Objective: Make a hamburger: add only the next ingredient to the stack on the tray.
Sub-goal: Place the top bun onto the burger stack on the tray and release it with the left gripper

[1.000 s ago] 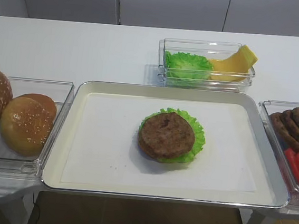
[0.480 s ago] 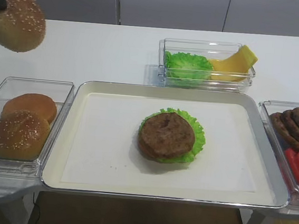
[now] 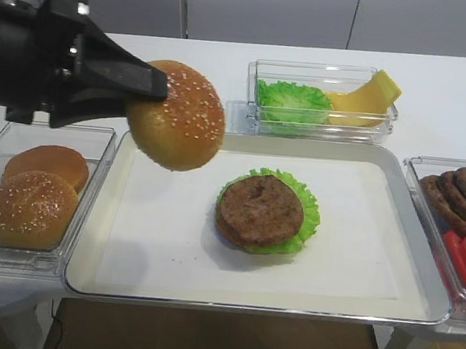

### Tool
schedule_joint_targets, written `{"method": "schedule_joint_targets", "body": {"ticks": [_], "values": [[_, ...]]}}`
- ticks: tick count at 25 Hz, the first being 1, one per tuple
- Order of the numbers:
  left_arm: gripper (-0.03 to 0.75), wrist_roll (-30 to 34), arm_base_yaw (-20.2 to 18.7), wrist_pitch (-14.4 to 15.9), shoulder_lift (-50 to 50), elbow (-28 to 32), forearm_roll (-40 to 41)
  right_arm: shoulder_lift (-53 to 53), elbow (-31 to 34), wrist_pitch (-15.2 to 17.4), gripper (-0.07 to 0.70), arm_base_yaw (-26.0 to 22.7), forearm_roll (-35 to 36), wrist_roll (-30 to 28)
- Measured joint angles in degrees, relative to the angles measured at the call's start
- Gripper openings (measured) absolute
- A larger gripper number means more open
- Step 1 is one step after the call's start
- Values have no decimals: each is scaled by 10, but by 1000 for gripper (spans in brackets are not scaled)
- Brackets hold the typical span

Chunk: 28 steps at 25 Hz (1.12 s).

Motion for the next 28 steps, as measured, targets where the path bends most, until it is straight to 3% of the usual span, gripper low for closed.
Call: {"method": "schedule_joint_targets", "body": {"ticks": [6,14,20,28], "values": [[221,53,-88,-52,59,0,-96,0,0,0,467,0,0,0],[221,141,-152,-66,147,0,-231,0,0,0,467,0,0,0],[218,174,-171,-69,181,0,-269,0,0,0,467,0,0,0],[218,176,-171,-102,184,0,-270,0,0,0,467,0,0,0]]}}
